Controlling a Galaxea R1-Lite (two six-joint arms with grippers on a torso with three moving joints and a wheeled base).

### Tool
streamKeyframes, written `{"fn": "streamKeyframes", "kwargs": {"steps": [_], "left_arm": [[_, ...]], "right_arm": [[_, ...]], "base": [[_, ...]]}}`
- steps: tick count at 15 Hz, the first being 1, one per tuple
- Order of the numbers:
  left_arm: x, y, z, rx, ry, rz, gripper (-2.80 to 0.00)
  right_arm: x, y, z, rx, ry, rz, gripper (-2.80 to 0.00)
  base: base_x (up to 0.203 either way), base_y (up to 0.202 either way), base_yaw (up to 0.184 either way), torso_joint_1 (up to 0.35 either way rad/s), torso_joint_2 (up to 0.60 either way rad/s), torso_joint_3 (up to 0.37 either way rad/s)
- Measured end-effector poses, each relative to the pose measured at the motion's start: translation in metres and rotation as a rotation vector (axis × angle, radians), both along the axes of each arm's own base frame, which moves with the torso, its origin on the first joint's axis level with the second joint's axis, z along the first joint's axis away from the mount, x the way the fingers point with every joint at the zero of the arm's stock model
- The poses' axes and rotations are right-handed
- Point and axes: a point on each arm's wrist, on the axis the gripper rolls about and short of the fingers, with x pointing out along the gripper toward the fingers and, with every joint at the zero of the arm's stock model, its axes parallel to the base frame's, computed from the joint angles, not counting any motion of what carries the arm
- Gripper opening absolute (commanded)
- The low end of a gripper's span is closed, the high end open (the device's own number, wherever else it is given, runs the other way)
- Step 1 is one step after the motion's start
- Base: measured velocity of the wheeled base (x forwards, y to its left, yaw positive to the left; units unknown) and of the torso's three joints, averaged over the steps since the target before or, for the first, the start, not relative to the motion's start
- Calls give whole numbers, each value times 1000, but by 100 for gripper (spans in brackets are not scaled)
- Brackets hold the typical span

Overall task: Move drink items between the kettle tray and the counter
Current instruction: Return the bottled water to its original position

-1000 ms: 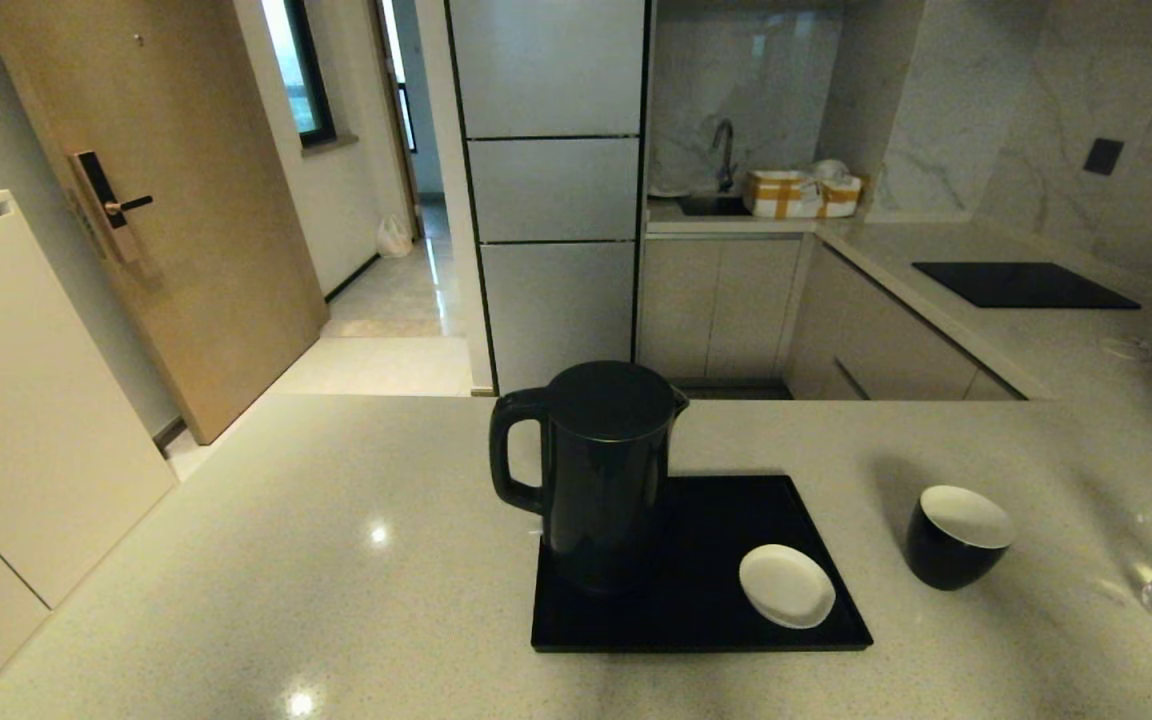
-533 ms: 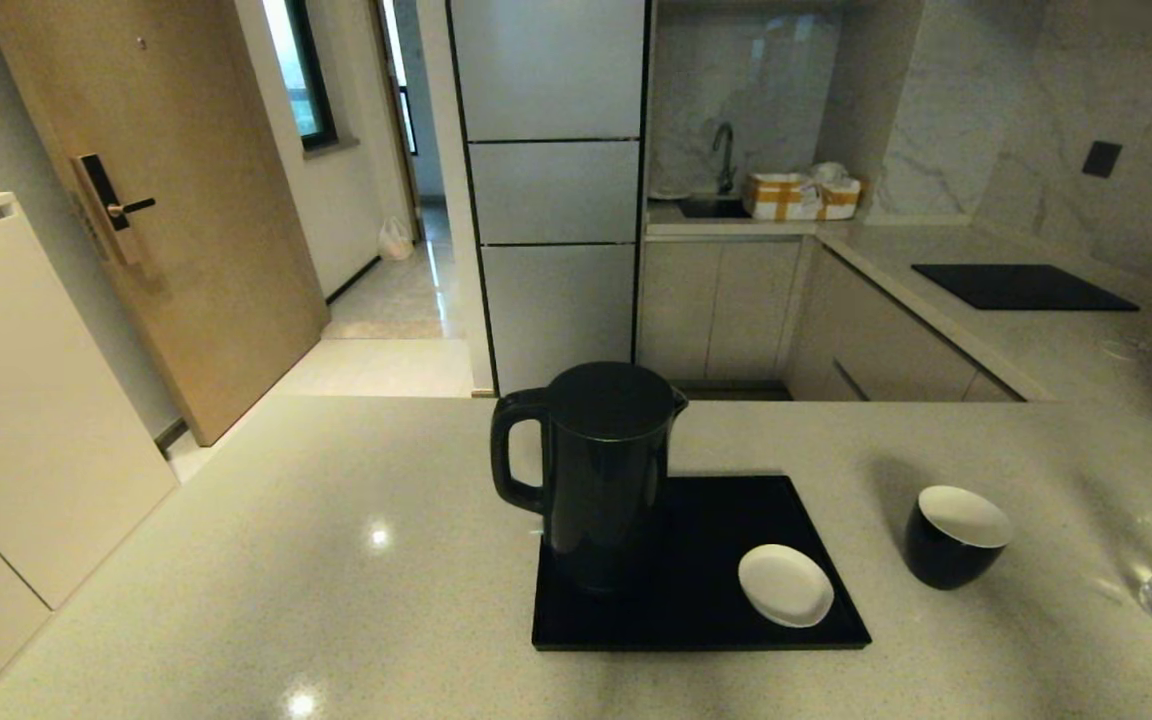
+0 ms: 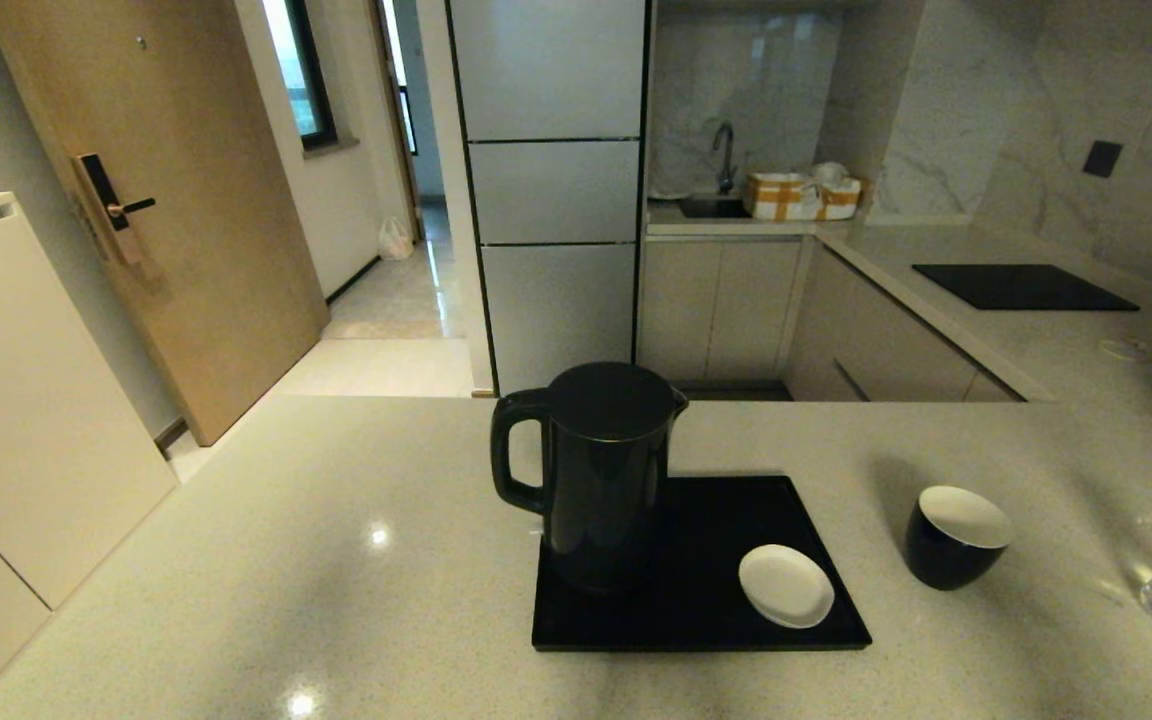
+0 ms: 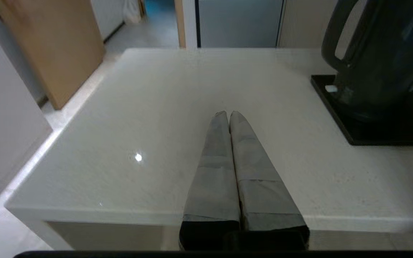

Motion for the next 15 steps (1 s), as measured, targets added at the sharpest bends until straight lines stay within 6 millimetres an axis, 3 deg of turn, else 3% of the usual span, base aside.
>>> {"fn": "streamKeyframes", "kwargs": {"steps": [11, 15], "left_arm": [[1, 0, -3, -11, 10, 1, -280], [1, 0, -3, -11, 11, 0, -280]], "right_arm": [[0, 0, 0, 8, 0, -2, -280], [-2, 0, -3, -28, 76, 1, -280]], "base": [[0, 0, 0, 0, 0, 0], [0, 0, 0, 0, 0, 0]]}}
